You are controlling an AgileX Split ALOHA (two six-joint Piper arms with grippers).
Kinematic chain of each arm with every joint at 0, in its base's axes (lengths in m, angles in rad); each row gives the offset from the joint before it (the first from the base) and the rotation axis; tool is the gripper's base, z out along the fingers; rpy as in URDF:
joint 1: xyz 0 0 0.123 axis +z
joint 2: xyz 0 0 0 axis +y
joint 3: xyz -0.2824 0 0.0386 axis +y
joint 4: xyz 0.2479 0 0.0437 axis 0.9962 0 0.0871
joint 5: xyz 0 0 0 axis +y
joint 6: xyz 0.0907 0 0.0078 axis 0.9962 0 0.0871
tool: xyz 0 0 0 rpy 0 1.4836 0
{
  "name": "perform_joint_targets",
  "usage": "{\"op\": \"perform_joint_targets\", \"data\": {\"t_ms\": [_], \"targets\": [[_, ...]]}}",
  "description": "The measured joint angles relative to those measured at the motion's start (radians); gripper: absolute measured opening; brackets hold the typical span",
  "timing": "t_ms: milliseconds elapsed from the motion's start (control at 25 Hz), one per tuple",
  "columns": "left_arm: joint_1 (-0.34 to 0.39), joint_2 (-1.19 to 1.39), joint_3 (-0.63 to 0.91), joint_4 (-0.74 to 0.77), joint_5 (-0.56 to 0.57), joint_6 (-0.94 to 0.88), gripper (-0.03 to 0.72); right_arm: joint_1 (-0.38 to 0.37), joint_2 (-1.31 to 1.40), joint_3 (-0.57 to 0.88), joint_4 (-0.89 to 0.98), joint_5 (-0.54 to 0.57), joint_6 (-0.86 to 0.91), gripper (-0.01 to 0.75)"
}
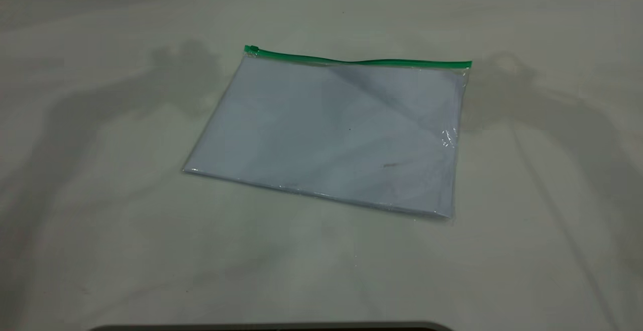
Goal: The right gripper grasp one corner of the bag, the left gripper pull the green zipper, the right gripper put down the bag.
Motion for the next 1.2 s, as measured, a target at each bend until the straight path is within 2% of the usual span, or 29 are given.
{"op": "perform_joint_targets", "data": {"t_ms": [200, 360, 400, 560, 680, 920, 1200], "targets": [[0.000, -0.227, 0.000, 0.198, 0.103, -0.298, 0.514, 0.000, -0.259, 0.000, -0.223, 0.217, 0.350, 0.503], [0.000, -0.371, 0.000, 0.365, 0.281, -0.547, 0.514, 0.000, -0.427, 0.007, -0.322, 0.435, 0.539, 0.491], [0.000, -0.399, 0.002, 0.409, 0.314, -0.587, 0.514, 0.000, -0.462, 0.018, -0.338, 0.455, 0.565, 0.490], [0.000, -0.468, 0.011, 0.520, 0.314, -0.756, 0.514, 0.000, -0.587, 0.104, -0.399, 0.473, 0.657, 0.488], [0.000, -0.514, 0.071, 0.554, 0.314, -0.823, 0.514, 0.000, -0.688, 0.233, -0.429, 0.473, 0.711, 0.487], [0.000, -0.657, 0.355, 0.555, 0.314, -0.843, 0.514, 0.000, -0.924, 0.560, -0.493, 0.471, 0.772, 0.487], [0.000, -0.824, 0.736, 0.556, 0.314, -0.866, 0.514, 0.000, -1.192, 0.878, -0.549, 0.377, 0.881, 0.486]]}}
